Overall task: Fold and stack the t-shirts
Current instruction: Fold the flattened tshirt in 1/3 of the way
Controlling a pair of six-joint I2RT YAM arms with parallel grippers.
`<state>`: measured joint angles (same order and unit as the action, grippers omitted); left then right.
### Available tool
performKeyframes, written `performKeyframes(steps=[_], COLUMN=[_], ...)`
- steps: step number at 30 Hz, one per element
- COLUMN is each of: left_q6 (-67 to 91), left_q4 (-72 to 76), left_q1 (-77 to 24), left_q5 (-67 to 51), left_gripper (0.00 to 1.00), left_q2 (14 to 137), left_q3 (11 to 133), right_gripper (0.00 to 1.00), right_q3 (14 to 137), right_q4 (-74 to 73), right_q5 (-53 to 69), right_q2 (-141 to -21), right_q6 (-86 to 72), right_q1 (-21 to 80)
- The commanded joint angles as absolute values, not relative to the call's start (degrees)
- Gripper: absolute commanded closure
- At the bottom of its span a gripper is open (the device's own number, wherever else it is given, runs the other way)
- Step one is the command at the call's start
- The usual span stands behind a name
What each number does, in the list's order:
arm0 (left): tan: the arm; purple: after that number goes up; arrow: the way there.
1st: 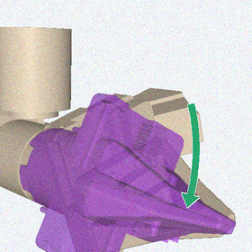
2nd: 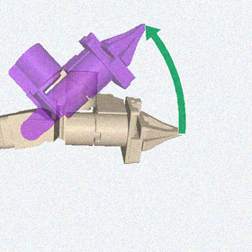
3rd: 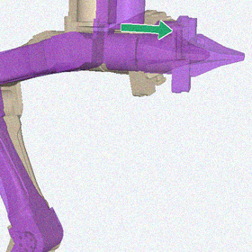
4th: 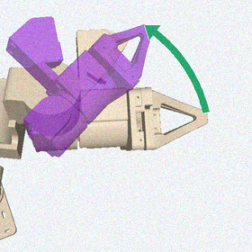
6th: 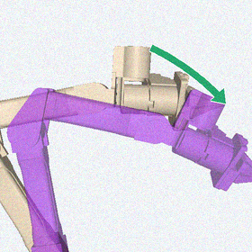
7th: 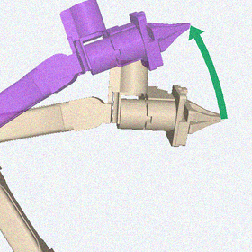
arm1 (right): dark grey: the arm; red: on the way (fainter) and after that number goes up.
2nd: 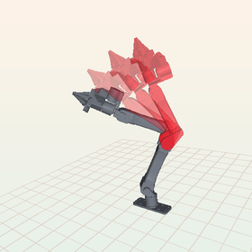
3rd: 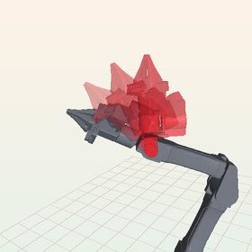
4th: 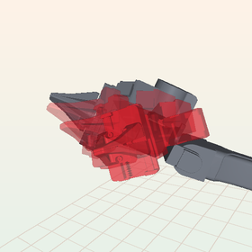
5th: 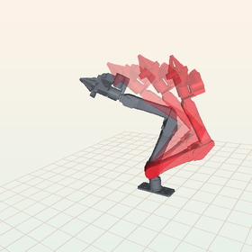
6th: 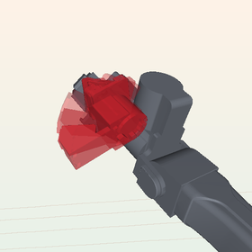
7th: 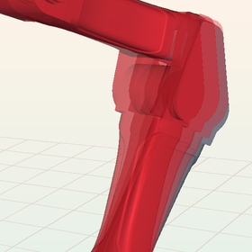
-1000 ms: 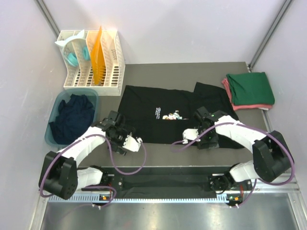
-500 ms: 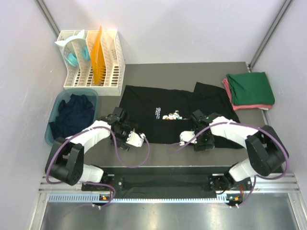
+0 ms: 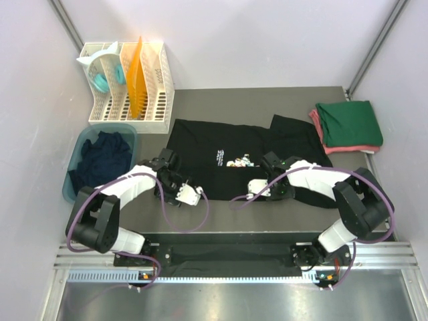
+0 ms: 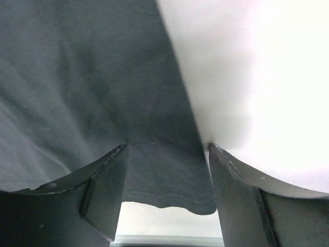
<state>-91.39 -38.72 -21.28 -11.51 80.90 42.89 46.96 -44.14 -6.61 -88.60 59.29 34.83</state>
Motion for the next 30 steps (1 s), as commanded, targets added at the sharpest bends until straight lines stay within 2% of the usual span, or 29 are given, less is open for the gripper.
performKeyframes(steps=[1,14,17,18,20,21,24,30], left_q6=[-93.5,-94.9,-90.9,-89.4,-89.1,-89.1,-88.8,-88.2], left_q4=[-45.4,-53.9,-48.8,-46.7,-47.5,-48.0,-45.6,-42.5], left_q1=[-21.3,-21.4,-21.3,-21.4,-21.3,-21.3,-21.3,-21.3], left_q5=[-12.6,-11.9,-11.0,-11.0,-11.9,-12.0,-11.2,-11.3], left_gripper=[0.32,0.31,0.29,0.26,0.24,0.23,0.22,0.21], left_q2=[80.2,74.3,73.2,73.3,74.4,74.8,75.0,75.8], left_q3=[43.0,42.5,42.0,42.4,44.1,44.6,44.8,43.7], right_gripper=[0.85,0.87,0.76,0.65,0.57,0.48,0.35,0.30], right_q3=[46.2,45.3,45.1,45.1,45.2,45.3,45.7,48.8], right_q4=[-42.7,-50.9,-51.4,-51.6,-52.3,-52.5,-52.5,-47.4], right_q5=[-1.5,-0.3,-0.4,-0.3,-0.3,-0.3,-0.3,-2.5], right_q2=[-90.1,-84.5,-84.2,-84.5,-84.5,-84.5,-84.0,-82.4], right_q6=[58.5,62.3,62.5,62.5,62.7,62.8,63.0,59.4], right_q1=[36.2,38.8,39.0,39.0,39.1,39.1,39.1,38.8])
